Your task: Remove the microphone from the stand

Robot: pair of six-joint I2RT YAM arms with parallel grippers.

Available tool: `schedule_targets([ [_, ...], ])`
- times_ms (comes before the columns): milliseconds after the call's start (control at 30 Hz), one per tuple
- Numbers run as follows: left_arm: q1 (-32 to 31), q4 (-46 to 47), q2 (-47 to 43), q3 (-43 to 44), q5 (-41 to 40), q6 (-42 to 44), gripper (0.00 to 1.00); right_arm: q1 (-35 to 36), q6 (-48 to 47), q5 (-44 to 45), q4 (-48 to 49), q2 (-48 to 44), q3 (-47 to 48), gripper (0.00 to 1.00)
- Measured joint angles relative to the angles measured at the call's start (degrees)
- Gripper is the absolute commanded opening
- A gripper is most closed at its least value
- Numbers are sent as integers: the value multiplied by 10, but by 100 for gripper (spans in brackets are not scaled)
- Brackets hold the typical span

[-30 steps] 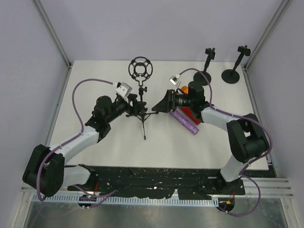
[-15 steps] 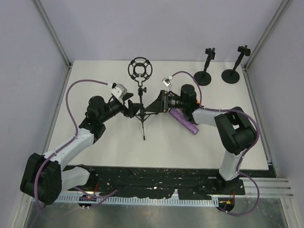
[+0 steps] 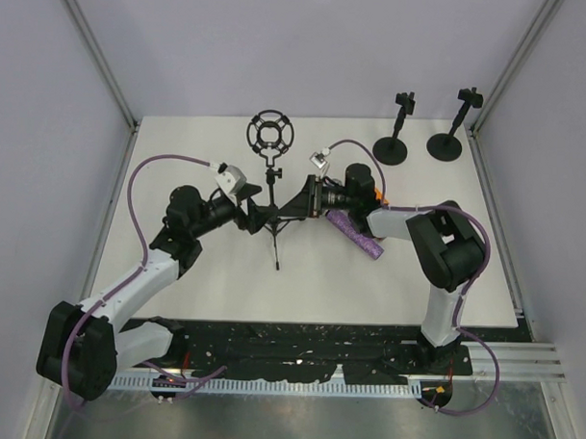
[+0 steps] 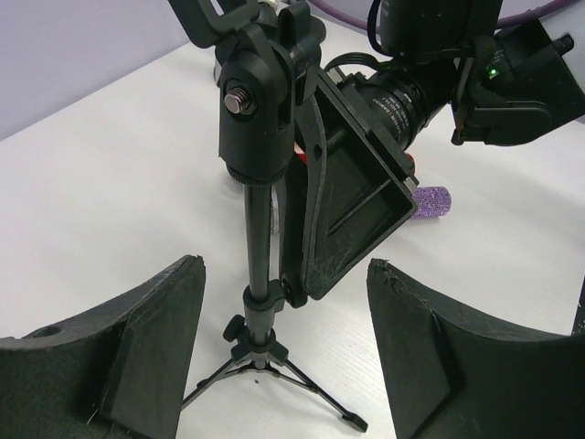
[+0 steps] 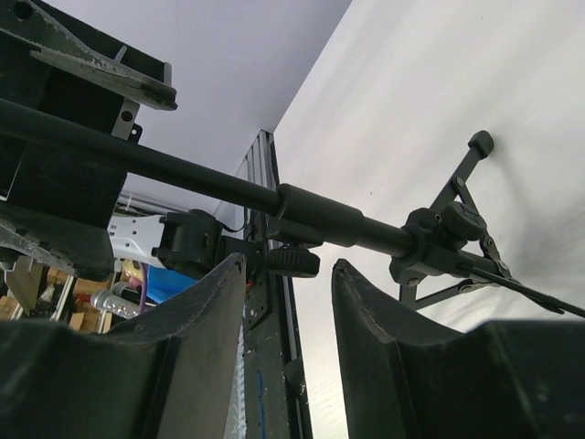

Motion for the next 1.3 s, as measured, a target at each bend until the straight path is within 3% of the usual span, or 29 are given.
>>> schedule_targets([
  [300, 1, 2, 0, 0, 6, -3, 75, 1, 10, 0, 7, 6, 2, 39],
  [733, 2, 3, -1, 0, 9, -4, 75, 7, -3, -4, -9, 12, 12, 13],
  [1300, 10, -6, -5, 0, 13, 0, 76, 14, -251, 38, -221, -37, 62, 9],
])
